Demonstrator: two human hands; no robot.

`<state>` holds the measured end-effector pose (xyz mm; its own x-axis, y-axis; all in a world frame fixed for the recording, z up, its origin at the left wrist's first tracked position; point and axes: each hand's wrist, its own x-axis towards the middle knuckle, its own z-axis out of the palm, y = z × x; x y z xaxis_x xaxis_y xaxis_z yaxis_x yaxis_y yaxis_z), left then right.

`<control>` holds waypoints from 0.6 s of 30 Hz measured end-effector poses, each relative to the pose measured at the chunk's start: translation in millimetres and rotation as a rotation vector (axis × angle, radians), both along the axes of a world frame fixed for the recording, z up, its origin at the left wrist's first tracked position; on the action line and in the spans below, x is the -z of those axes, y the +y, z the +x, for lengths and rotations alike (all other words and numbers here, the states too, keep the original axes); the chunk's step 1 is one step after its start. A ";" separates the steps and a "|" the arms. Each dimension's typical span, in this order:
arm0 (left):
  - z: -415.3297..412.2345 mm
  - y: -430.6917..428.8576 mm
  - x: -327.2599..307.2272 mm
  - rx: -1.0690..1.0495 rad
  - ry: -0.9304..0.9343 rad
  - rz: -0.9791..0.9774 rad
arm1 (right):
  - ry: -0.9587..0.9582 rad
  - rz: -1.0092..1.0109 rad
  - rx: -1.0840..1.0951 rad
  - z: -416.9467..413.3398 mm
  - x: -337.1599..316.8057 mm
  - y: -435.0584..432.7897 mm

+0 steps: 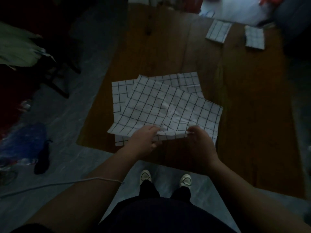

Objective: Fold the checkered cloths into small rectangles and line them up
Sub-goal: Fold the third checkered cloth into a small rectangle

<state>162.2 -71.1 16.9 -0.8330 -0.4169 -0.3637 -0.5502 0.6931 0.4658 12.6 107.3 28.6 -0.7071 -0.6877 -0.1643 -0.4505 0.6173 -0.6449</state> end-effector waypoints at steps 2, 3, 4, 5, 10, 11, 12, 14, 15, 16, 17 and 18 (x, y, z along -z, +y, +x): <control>-8.9 3.2 -19.0 -0.018 0.038 -0.009 | -0.008 -0.033 0.021 -11.4 -17.7 2.9; -14.6 3.6 -29.8 -0.032 0.058 -0.015 | -0.025 -0.063 0.041 -17.7 -28.5 4.7; -21.0 4.0 -41.7 -0.040 0.070 -0.039 | -0.025 -0.098 0.054 -24.5 -39.7 7.4; -28.6 3.8 -54.5 -0.042 0.078 -0.079 | 0.002 -0.143 0.051 -32.7 -50.1 10.6; -71.8 2.0 -118.3 -0.066 0.190 -0.233 | 0.168 -0.261 0.011 -75.4 -100.6 27.2; -79.7 2.8 -130.3 -0.070 0.223 -0.262 | 0.193 -0.282 0.020 -80.6 -109.2 30.5; -87.8 3.3 -142.4 -0.080 0.262 -0.281 | 0.215 -0.298 0.032 -85.3 -118.0 33.1; -102.1 5.4 -164.5 -0.107 0.308 -0.298 | 0.256 -0.337 0.047 -90.3 -134.6 38.5; -108.8 6.7 -174.5 -0.114 0.317 -0.313 | 0.271 -0.349 0.047 -92.6 -141.2 41.3; -114.7 7.8 -182.9 -0.123 0.325 -0.330 | 0.282 -0.353 0.041 -94.9 -145.7 44.1; -119.7 10.0 -190.9 -0.133 0.343 -0.351 | 0.298 -0.354 0.026 -97.3 -150.1 47.5; -123.9 11.9 -197.1 -0.144 0.365 -0.371 | 0.312 -0.351 0.006 -98.6 -153.6 50.4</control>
<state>38.3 -59.1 214.1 -0.8029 -0.5813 0.1324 -0.4996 0.7772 0.3826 -86.1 157.6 182.3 -0.6902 -0.6592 0.2984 -0.6529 0.3895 -0.6496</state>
